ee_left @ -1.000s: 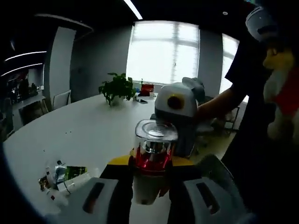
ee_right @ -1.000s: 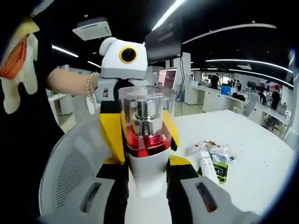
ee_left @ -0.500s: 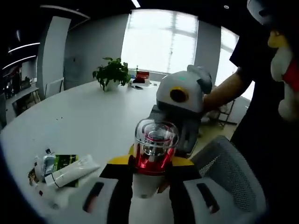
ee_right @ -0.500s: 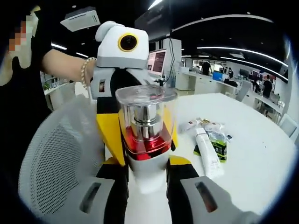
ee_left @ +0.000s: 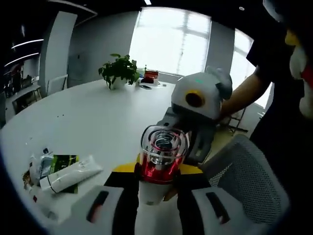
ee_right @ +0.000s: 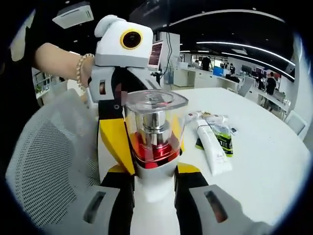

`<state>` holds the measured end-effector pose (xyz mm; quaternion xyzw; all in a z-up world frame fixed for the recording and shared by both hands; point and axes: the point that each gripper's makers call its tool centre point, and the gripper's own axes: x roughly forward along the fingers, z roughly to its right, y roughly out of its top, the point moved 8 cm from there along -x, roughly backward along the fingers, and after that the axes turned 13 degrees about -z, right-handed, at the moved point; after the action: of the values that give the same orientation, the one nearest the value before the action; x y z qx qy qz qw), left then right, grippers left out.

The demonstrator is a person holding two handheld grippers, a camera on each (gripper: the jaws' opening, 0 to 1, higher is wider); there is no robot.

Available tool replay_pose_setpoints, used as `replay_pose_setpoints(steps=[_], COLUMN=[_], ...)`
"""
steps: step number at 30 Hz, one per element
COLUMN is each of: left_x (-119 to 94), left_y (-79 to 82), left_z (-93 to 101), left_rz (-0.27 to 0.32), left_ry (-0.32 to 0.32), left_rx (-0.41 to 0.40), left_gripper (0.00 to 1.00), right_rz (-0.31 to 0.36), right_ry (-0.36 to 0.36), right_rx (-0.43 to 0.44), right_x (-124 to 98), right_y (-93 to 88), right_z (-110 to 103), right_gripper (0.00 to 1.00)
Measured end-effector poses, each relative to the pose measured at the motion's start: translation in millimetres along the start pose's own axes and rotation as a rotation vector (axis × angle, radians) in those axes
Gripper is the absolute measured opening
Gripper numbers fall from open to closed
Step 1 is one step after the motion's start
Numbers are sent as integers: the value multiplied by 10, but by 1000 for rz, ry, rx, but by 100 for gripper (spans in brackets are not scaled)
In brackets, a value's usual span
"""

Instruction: Arrange the skincare products in the storage area until every visible bottle or jar stands upright without overlapping.

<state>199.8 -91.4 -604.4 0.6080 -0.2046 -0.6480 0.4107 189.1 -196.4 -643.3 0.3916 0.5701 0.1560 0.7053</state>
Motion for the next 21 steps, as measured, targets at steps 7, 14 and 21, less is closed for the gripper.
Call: replay_pose_setpoints(steps=[7,14,21], left_x=[78,123,193], left_y=[-30,4,72], left_z=[-110,-261,-391], left_rz=[-15,-5,14], left_ry=[-8,-8,-3], left_rx=[12,29,11], left_gripper=[24,24,25], right_rz=[-8,3,6], right_ry=[-16,-43,-44], right_rx=[25,31,29], right_x=[48,66,72], right_y=[-89,-82,-70], right_z=[67,202,392], right_gripper=[30,31,31])
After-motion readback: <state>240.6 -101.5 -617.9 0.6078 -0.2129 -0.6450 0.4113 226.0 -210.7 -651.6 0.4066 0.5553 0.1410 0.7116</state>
